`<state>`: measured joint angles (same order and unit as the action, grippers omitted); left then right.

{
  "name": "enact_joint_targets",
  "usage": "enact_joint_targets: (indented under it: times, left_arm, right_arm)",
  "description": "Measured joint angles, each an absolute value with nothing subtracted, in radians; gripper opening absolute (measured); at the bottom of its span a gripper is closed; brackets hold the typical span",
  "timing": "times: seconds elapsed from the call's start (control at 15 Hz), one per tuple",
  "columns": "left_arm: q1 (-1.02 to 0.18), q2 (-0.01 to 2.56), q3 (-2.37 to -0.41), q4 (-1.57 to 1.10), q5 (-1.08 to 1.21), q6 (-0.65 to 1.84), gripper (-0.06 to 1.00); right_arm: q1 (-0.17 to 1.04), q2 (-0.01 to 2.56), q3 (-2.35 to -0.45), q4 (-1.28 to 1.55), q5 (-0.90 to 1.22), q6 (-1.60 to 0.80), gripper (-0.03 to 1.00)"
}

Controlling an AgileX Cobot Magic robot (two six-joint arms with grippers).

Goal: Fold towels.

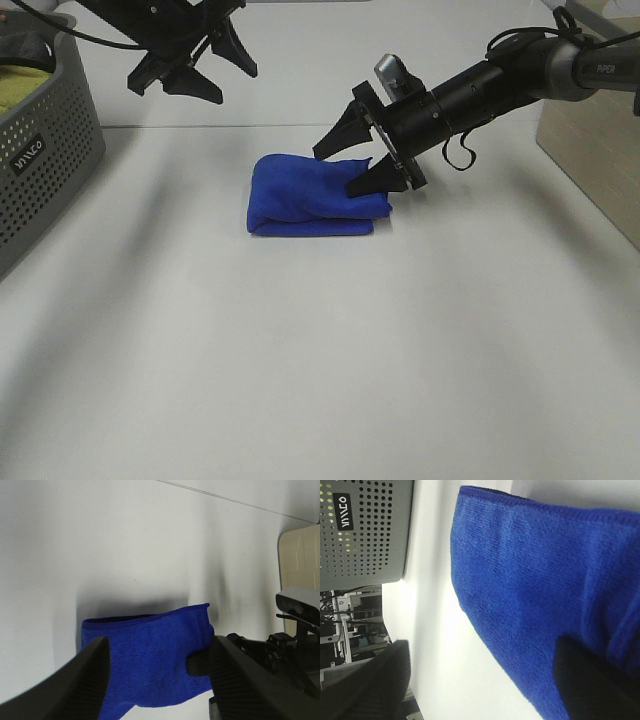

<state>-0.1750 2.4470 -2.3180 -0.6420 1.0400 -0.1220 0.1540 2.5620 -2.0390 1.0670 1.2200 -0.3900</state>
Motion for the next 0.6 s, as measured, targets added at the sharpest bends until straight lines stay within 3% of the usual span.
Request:
enact_joint_targets:
  times: [0.4, 0.6]
  left_arm:
    - [-0.175, 2.409, -2.383, -0.584, 1.134, -0.02, 0.57]
    - [-0.175, 2.255, -2.393, -0.372, 1.208, -0.023, 0.57]
  right_arm:
    - [0.146, 2.446, -2.039, 0.959, 1.212, -0.373, 0.76]
    - [0.145, 2.246, -2.039, 0.62, 1.212, -0.215, 0.76]
